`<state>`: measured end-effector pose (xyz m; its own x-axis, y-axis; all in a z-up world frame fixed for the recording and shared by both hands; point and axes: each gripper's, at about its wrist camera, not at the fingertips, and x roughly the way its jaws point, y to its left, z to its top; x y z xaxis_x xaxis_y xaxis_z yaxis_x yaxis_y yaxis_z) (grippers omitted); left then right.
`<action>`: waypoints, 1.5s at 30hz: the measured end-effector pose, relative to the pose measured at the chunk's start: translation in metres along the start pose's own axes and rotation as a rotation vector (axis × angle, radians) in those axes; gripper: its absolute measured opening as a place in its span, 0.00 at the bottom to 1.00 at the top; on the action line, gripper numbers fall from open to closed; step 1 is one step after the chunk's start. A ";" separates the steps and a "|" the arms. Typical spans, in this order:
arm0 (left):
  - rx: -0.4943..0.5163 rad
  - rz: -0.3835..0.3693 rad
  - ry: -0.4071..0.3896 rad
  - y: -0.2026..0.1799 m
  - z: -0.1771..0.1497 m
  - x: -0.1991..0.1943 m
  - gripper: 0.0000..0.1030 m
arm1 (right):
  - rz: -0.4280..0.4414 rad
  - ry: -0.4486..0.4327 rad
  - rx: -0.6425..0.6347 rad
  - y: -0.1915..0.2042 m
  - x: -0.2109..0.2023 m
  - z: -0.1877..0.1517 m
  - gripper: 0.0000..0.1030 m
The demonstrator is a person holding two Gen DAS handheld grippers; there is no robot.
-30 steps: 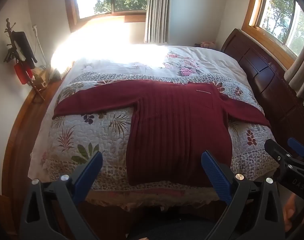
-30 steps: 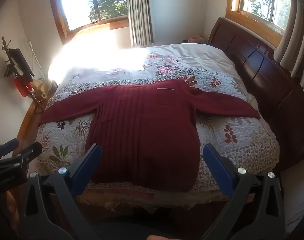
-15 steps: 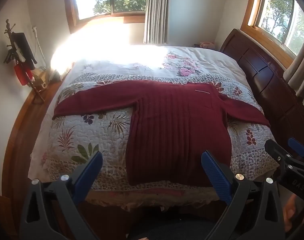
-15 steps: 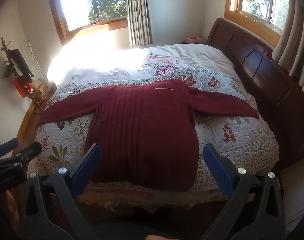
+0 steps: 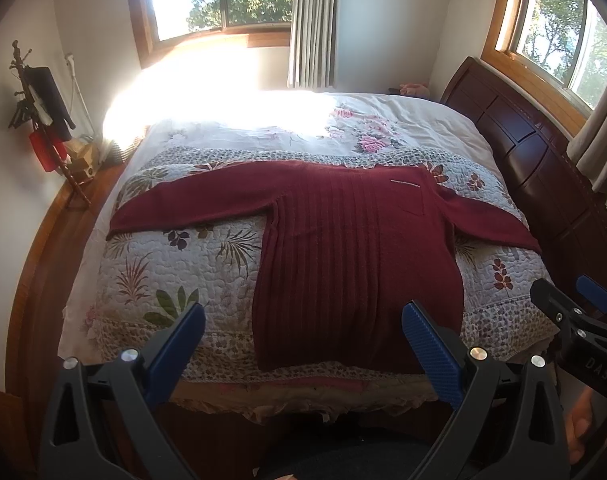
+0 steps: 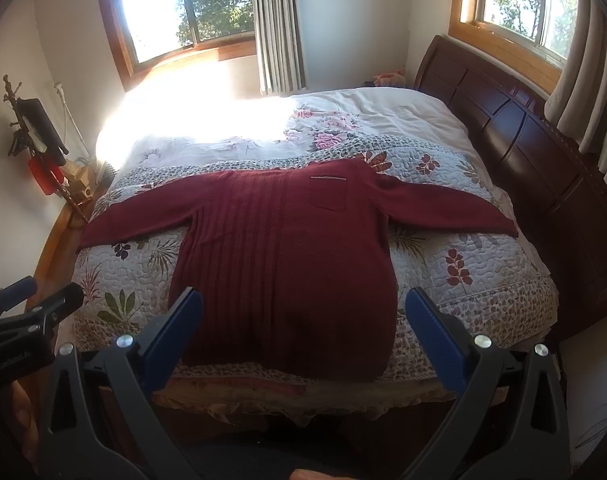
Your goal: Fold small clothes
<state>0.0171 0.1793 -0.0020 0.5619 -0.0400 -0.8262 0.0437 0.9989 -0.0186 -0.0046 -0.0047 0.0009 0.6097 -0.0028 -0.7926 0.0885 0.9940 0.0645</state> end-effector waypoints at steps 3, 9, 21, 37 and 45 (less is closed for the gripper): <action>0.000 0.000 -0.002 0.000 0.000 0.000 0.96 | 0.000 0.000 -0.001 0.000 0.000 0.001 0.97; 0.001 0.000 -0.003 -0.001 0.000 -0.001 0.96 | 0.000 -0.001 0.000 0.000 0.000 0.000 0.97; 0.002 0.001 -0.003 -0.002 0.001 0.000 0.96 | -0.001 -0.002 0.001 -0.001 -0.001 0.003 0.98; 0.002 0.000 -0.003 -0.001 0.001 0.001 0.96 | -0.004 -0.003 0.003 -0.001 0.002 0.000 0.97; 0.003 0.001 -0.002 -0.001 0.001 0.001 0.96 | -0.004 -0.003 0.004 -0.001 0.002 0.000 0.97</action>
<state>0.0185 0.1778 -0.0022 0.5635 -0.0388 -0.8252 0.0452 0.9988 -0.0161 -0.0038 -0.0057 -0.0010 0.6120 -0.0069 -0.7908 0.0937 0.9936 0.0638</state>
